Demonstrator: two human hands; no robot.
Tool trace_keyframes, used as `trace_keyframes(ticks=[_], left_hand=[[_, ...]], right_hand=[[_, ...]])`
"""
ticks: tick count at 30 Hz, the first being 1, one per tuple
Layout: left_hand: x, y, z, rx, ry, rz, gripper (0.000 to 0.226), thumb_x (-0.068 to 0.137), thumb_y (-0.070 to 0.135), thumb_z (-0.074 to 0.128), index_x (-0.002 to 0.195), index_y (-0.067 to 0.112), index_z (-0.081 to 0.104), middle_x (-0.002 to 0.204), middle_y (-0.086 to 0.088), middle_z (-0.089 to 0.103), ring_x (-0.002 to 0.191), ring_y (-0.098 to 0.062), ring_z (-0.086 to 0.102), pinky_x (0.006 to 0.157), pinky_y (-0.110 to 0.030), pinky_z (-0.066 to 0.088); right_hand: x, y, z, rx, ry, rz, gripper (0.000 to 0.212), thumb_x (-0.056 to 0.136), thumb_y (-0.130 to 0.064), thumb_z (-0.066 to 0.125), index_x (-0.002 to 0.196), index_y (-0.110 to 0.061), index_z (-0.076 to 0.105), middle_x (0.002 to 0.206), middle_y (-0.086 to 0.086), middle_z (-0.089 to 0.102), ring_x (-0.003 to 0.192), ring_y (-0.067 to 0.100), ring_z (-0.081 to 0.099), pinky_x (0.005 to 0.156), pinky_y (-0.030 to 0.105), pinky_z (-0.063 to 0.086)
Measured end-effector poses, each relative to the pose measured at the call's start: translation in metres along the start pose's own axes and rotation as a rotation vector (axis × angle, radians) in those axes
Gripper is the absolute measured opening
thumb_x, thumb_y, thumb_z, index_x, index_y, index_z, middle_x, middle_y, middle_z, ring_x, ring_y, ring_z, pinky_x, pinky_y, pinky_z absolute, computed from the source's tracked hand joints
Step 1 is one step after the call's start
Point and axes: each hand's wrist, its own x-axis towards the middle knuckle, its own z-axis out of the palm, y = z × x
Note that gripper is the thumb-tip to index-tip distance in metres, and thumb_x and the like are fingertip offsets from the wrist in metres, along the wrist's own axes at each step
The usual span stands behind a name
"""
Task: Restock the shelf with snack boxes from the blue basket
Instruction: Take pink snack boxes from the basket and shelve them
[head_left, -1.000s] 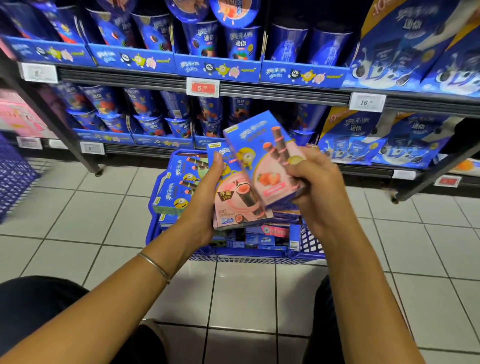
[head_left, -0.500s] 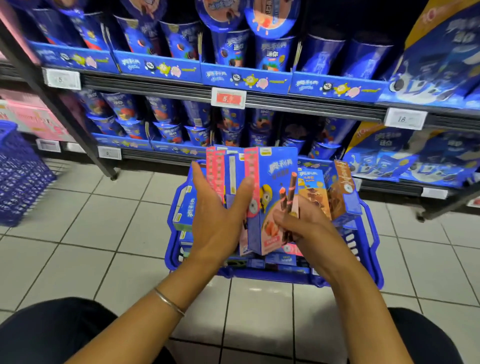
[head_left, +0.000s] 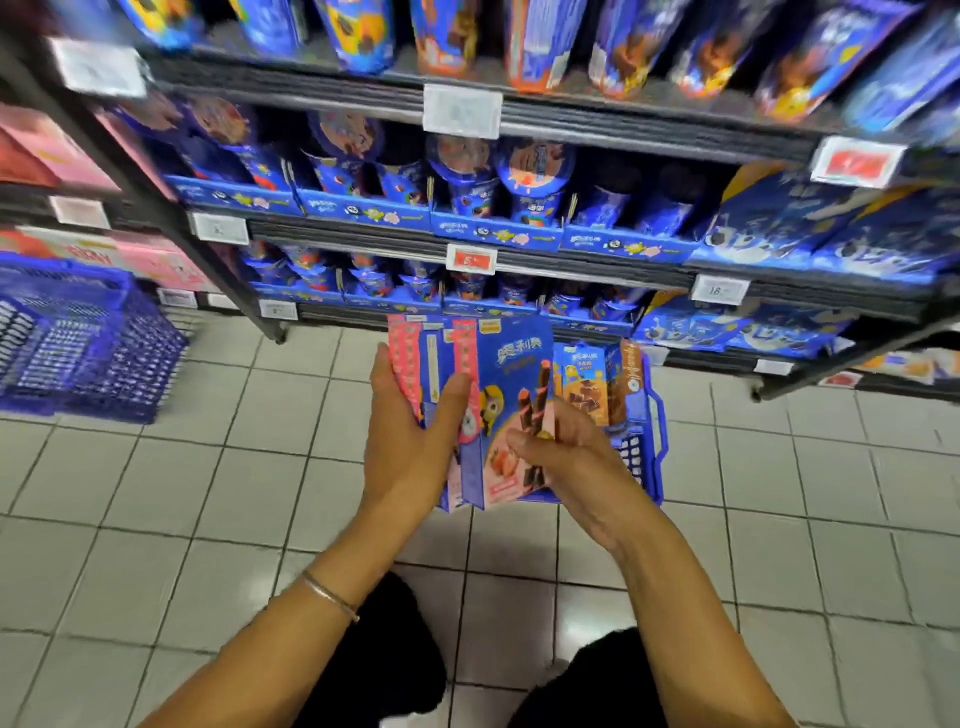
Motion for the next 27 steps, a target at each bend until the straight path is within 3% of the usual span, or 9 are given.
trace_keyframes(ticks=[3, 5, 9, 12, 15, 17, 19, 24, 27], left_hand=[[-0.022, 0.101, -0.031, -0.040, -0.006, 0.016, 0.059, 0.080, 0.072, 0.063, 0.132, 0.052, 0.043, 0.118, 0.034, 0.068, 0.111, 0.003, 0.069, 0.092, -0.025, 0.054], [-0.035, 0.164, -0.053, -0.103, 0.014, 0.033, 0.065, 0.081, 0.065, 0.067, 0.138, 0.043, 0.045, 0.121, 0.031, 0.069, 0.113, 0.003, 0.069, 0.093, -0.018, 0.053], [-0.044, 0.260, -0.090, -0.186, 0.075, 0.046, 0.079, 0.082, 0.058, 0.071, 0.146, 0.018, 0.047, 0.124, 0.014, 0.073, 0.113, -0.008, 0.071, 0.095, -0.024, 0.056], [-0.032, 0.310, -0.110, -0.182, 0.149, 0.026, 0.081, 0.083, 0.072, 0.054, 0.140, 0.014, 0.052, 0.109, 0.008, 0.072, 0.091, -0.004, 0.068, 0.086, -0.031, 0.053], [-0.013, 0.347, -0.131, -0.217, 0.178, -0.032, 0.057, 0.102, 0.060, 0.054, 0.128, 0.009, 0.058, 0.112, -0.013, 0.070, 0.090, -0.013, 0.070, 0.079, -0.031, 0.052], [0.001, 0.367, -0.144, -0.225, 0.188, -0.003, 0.029, 0.105, 0.042, 0.062, 0.115, 0.015, 0.063, 0.104, -0.004, 0.071, 0.080, 0.006, 0.070, 0.069, -0.013, 0.051], [0.013, 0.384, -0.155, -0.231, 0.189, 0.045, 0.026, 0.105, 0.036, 0.063, 0.114, 0.011, 0.064, 0.095, 0.003, 0.070, 0.069, 0.013, 0.065, 0.061, -0.006, 0.048], [0.029, 0.410, -0.172, -0.268, 0.094, 0.138, 0.035, 0.105, 0.040, 0.060, 0.129, 0.015, 0.059, 0.109, 0.008, 0.073, 0.083, 0.011, 0.070, 0.065, -0.005, 0.049], [0.038, 0.426, -0.178, -0.301, -0.003, 0.176, 0.046, 0.099, 0.034, 0.072, 0.139, 0.018, 0.054, 0.118, 0.009, 0.073, 0.110, -0.010, 0.073, 0.082, -0.016, 0.055]], right_hand=[[-0.057, -0.088, 0.029, 0.016, 0.007, -0.027, 0.030, 0.066, -0.021, 0.081, 0.094, -0.030, 0.075, 0.097, 0.010, 0.070, 0.091, 0.027, 0.070, 0.088, 0.045, 0.052], [-0.093, -0.146, 0.051, 0.045, 0.000, -0.037, 0.028, 0.064, -0.020, 0.080, 0.090, -0.029, 0.075, 0.089, 0.006, 0.071, 0.085, 0.025, 0.069, 0.083, 0.042, 0.050], [-0.148, -0.239, 0.093, 0.096, -0.020, -0.072, 0.033, 0.065, -0.016, 0.080, 0.095, -0.016, 0.066, 0.084, 0.011, 0.069, 0.084, 0.031, 0.062, 0.080, 0.046, 0.043], [-0.166, -0.286, 0.119, 0.092, -0.046, -0.078, 0.042, 0.069, -0.012, 0.085, 0.105, -0.014, 0.063, 0.097, 0.010, 0.066, 0.091, 0.030, 0.061, 0.077, 0.041, 0.048], [-0.174, -0.322, 0.139, 0.132, -0.015, -0.122, 0.039, 0.073, -0.013, 0.078, 0.108, -0.011, 0.060, 0.103, 0.008, 0.068, 0.093, 0.028, 0.066, 0.082, 0.041, 0.052], [-0.175, -0.341, 0.150, 0.151, -0.003, -0.174, 0.038, 0.072, -0.014, 0.077, 0.107, -0.009, 0.060, 0.096, 0.011, 0.069, 0.090, 0.030, 0.067, 0.086, 0.046, 0.051], [-0.174, -0.358, 0.161, 0.190, -0.003, -0.226, 0.040, 0.072, -0.012, 0.077, 0.109, -0.005, 0.061, 0.094, 0.015, 0.069, 0.085, 0.029, 0.070, 0.083, 0.044, 0.056], [-0.166, -0.384, 0.192, 0.215, 0.022, -0.370, 0.042, 0.078, -0.015, 0.079, 0.114, -0.004, 0.059, 0.088, 0.012, 0.067, 0.081, 0.029, 0.066, 0.072, 0.039, 0.055], [-0.161, -0.406, 0.211, 0.232, 0.061, -0.438, 0.038, 0.080, -0.018, 0.073, 0.112, -0.003, 0.060, 0.089, 0.012, 0.069, 0.084, 0.029, 0.067, 0.074, 0.040, 0.055]])
